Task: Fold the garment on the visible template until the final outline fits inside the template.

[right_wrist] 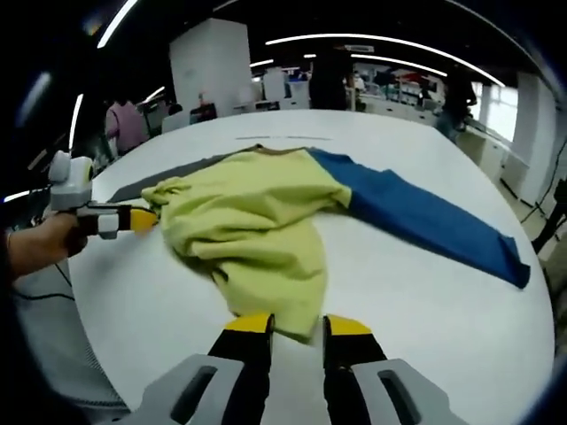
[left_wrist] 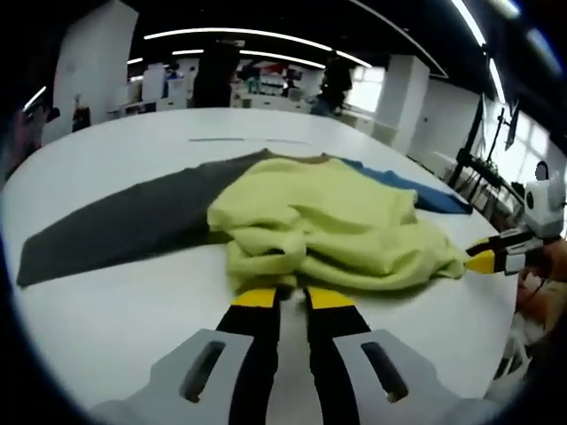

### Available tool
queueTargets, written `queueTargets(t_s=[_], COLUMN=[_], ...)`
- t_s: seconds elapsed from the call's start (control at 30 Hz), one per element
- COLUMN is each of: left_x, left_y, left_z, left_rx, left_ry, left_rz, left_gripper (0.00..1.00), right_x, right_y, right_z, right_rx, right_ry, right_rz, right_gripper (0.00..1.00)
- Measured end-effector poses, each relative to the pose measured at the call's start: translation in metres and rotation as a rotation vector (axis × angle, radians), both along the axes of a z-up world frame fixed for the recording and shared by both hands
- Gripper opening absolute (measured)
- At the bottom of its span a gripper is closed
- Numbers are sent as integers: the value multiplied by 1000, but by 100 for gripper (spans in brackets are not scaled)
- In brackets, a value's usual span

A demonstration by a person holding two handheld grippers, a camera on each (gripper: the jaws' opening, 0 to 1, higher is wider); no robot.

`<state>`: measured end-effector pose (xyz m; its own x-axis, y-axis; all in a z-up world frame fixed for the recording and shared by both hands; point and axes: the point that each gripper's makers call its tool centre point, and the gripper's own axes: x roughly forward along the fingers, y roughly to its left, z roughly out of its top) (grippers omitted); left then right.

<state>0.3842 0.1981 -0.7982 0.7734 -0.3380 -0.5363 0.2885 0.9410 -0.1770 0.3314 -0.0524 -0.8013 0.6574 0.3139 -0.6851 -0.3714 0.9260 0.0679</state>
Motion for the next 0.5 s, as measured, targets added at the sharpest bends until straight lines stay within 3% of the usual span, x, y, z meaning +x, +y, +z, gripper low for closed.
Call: queueTargets(t_s=[0.5], left_x=[6], left_y=[0], left_z=[6], left_rx=[-8], left_ry=[-13], left_rz=[51], left_gripper=[0], right_x=[3], right_y=[3], right_z=[-1], right_rx=[-45], right_ry=[-26], right_rz=[-2], right_gripper=[11])
